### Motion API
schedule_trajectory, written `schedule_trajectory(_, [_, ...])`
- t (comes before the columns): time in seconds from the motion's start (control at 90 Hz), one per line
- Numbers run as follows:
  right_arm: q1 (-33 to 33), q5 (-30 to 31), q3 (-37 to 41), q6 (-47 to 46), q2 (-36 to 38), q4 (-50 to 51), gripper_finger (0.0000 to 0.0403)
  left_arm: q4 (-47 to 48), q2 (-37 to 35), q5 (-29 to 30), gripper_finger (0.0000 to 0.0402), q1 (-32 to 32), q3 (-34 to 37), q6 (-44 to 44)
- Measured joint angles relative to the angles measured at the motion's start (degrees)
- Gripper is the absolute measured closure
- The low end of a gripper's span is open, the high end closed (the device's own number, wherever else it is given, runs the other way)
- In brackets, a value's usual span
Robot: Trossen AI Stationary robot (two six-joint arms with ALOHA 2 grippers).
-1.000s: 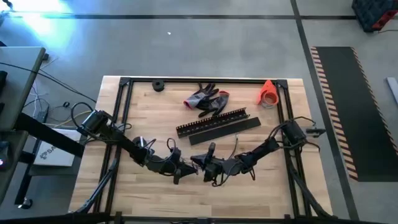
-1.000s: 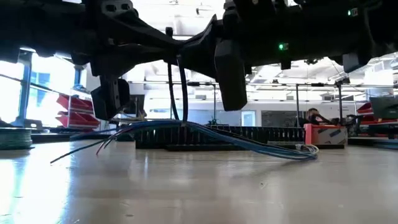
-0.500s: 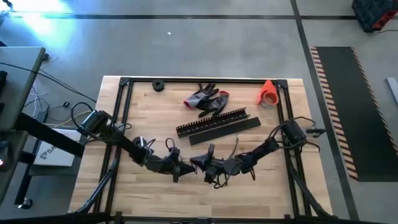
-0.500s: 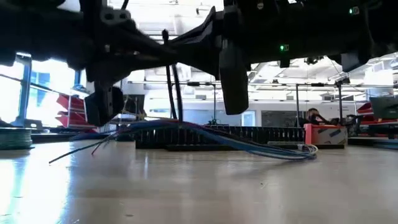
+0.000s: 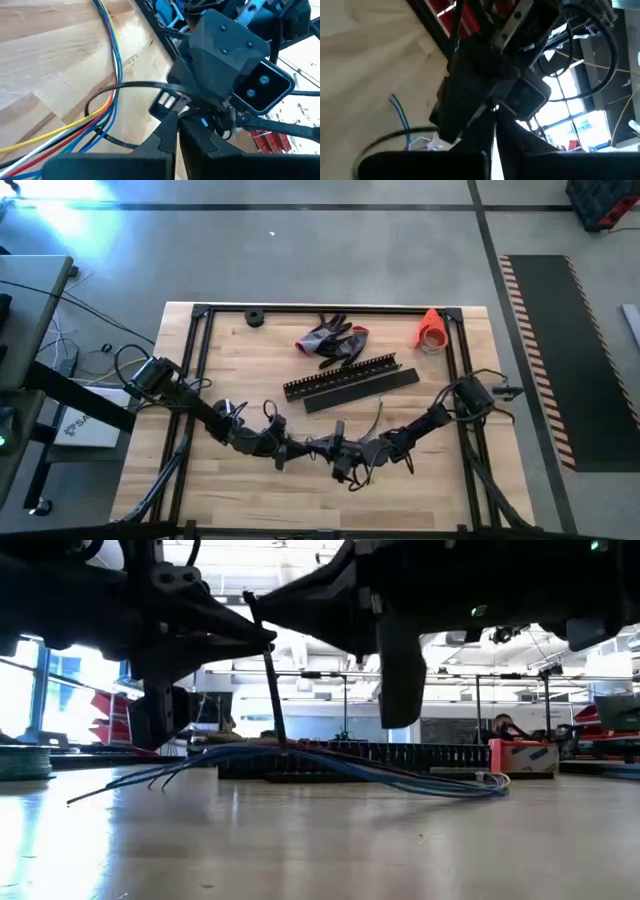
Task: Ziptie cables
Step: Wrap the cables using a black zip tie
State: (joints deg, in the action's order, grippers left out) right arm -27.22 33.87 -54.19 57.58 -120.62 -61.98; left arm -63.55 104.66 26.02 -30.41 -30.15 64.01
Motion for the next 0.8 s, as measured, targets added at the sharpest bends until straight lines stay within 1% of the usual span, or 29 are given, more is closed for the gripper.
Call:
schedule_trajectory(0.1, [0.62, -0.15, 0.02, -0.15, 0.00, 1.63, 0.0399, -0.20, 0.00, -0.05, 0.0402, 0.00, 0.00, 0.00])
schedule_trajectory(0.178, [1.11, -1.05, 0.02, -1.88, 0.00, 2.15, 0.0384, -0.22, 0.00, -0.49, 0.0402, 0.02, 0.00, 0.00])
schedule_trajectory(0.289, [1.78, -2.41, 0.02, -6.15, 0.00, 2.79, 0.0340, -0.17, 0.00, -0.79, 0.0402, 0.02, 0.00, -0.02])
schedule_trajectory(0.422, [2.10, -2.27, 0.00, -6.28, 0.00, 3.55, 0.0273, 0.18, 0.00, -1.04, 0.0402, 0.00, 0.01, -0.02])
schedule_trajectory(0.489, [2.10, -0.36, 0.00, -7.08, 0.02, 4.14, 0.0247, -0.09, 0.00, -0.93, 0.0402, 0.02, 0.00, -0.03])
schedule_trajectory(0.567, [2.18, 2.53, 0.02, -9.31, 0.05, 4.66, 0.0228, 0.02, 0.00, -1.06, 0.0402, 0.02, 0.00, 0.21])
schedule_trajectory(0.611, [2.52, 2.92, 0.05, -11.70, 0.54, 5.89, 0.0222, 0.31, 0.00, -1.71, 0.0402, 0.02, 0.00, 0.33])
schedule_trajectory(0.678, [3.74, 1.41, 0.91, -17.40, 2.30, 8.58, 0.0218, 0.31, 0.00, -2.94, 0.0402, 0.02, 0.00, 0.31])
schedule_trajectory(0.756, [6.07, -1.76, 2.68, -24.67, 5.69, 13.18, 0.0218, 0.68, 0.00, -5.62, 0.0402, 0.00, 0.00, 0.32])
schedule_trajectory(0.8, [7.80, -4.92, 3.85, -29.02, 8.17, 16.73, 0.0218, 1.00, 0.00, -7.07, 0.0402, 0.00, -0.02, 0.29])
